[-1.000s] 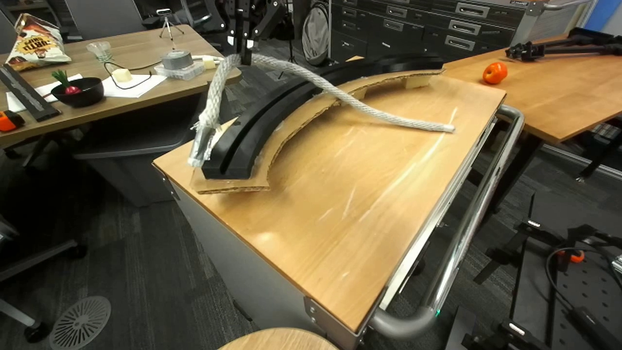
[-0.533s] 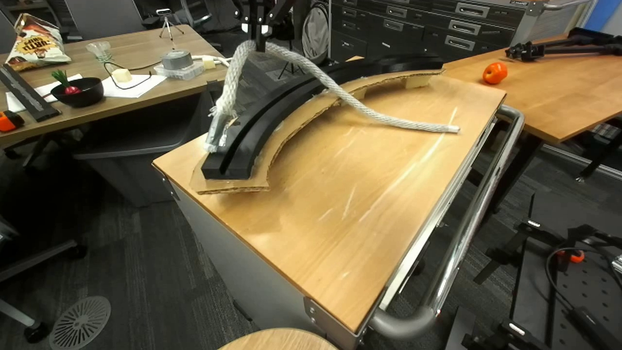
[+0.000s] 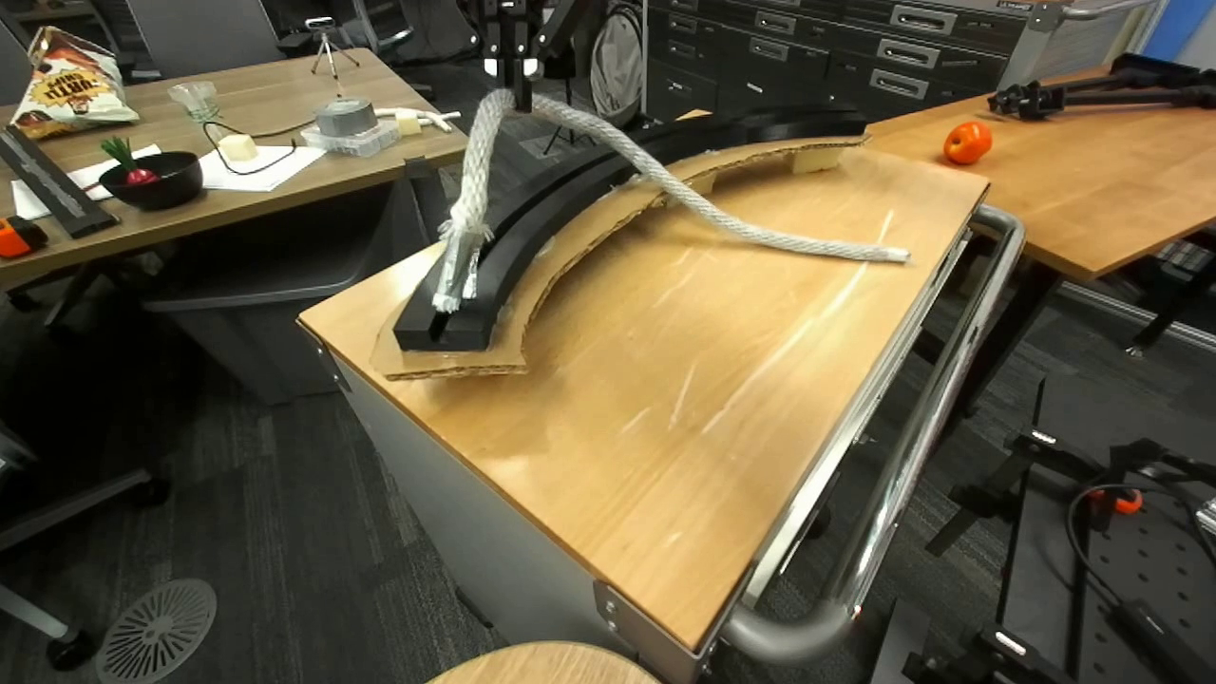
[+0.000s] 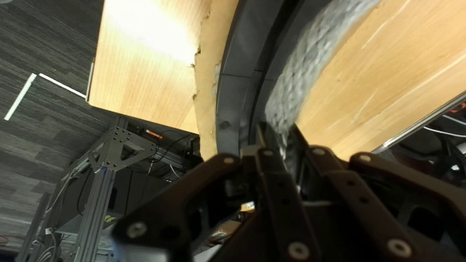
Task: Place the rope along the black object
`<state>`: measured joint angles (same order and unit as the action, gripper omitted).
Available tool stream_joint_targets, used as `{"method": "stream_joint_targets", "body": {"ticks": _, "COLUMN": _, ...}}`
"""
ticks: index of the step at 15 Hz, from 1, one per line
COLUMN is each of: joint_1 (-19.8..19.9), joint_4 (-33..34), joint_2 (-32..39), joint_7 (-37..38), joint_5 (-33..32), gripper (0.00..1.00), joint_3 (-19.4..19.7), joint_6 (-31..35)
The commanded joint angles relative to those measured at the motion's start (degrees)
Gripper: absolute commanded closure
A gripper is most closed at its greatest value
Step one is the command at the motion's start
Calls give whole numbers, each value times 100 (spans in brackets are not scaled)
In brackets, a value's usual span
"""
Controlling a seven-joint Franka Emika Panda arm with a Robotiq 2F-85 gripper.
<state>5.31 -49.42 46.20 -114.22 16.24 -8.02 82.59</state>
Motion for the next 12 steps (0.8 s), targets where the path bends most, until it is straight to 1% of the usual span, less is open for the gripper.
{"method": "stream_joint_targets", "body": {"ticks": 1, "joint_1": -155, "joint_4": 863, "joint_2": 550, "joint_7": 173, "joint_5": -59, "gripper": 91, "joint_3": -32, "joint_6": -560}}
{"method": "stream_joint_targets", "body": {"ticks": 3, "joint_1": -228, "joint_4": 977, "joint_2": 653, "joint_7": 250, "joint_5": -102, "gripper": 91, "joint_3": 11, "joint_6": -639}}
{"method": "stream_joint_targets", "body": {"ticks": 8, "joint_1": -311, "joint_4": 1084, "joint_2": 757, "joint_7": 523, "joint_5": -180, "gripper": 90, "joint_3": 115, "joint_6": -528}}
{"method": "stream_joint_targets", "body": {"ticks": 12, "joint_1": -348, "joint_4": 1129, "joint_2": 767, "joint_7": 879, "joint_5": -312, "gripper": 90, "joint_3": 210, "joint_6": -425}}
